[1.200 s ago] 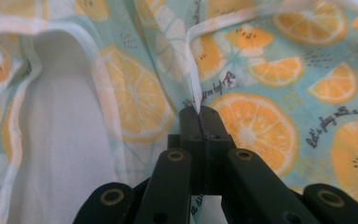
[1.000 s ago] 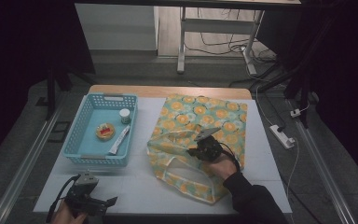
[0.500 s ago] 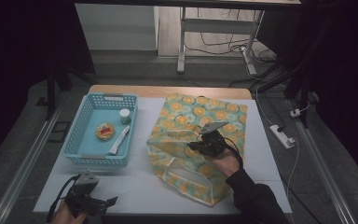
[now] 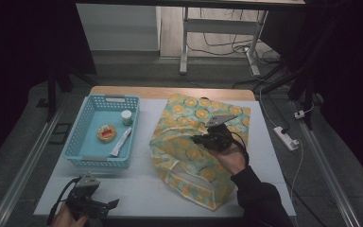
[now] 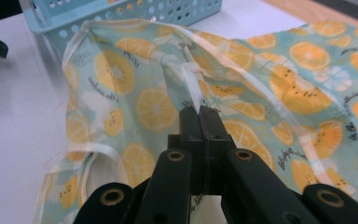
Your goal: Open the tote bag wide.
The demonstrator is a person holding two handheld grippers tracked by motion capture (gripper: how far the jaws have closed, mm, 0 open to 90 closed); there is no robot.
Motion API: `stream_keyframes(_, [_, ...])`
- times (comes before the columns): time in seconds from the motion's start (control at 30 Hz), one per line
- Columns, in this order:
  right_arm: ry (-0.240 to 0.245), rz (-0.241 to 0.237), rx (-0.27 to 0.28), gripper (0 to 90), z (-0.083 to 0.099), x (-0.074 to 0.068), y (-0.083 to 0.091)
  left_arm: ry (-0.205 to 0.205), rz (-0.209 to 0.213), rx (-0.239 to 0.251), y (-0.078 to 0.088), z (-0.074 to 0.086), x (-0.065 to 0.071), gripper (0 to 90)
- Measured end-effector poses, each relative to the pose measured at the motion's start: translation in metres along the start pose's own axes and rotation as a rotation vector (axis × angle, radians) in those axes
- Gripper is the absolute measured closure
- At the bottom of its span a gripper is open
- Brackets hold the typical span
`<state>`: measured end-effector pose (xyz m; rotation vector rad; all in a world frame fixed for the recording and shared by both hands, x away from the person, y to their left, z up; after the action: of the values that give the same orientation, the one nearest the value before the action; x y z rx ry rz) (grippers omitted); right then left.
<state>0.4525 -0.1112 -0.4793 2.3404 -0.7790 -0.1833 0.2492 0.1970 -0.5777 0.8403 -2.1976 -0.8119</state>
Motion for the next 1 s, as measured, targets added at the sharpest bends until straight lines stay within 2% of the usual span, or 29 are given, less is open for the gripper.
stream_keyframes(0.43, [0.0,0.014,0.061,90.0,-0.015,0.003,0.016,0.002,0.004,0.004,0.0,0.0,0.0,0.0])
stream_keyframes(1.0, [-0.004,0.028,0.102,90.0,-0.022,0.007,0.027,-0.002,0.0,-0.002,0.0,0.0,0.0,0.0])
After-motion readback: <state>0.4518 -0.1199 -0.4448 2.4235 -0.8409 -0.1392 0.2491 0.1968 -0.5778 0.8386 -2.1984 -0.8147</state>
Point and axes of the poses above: each handheld gripper's, and its own axes: y roughly backward along the jaws, z roughly out of its underside, x roughly to its right, the point moved 7 cm from there along -y, roughly forward along the jaws, and after that the axes turned 11 degrees about z, right-handed, at the moved point
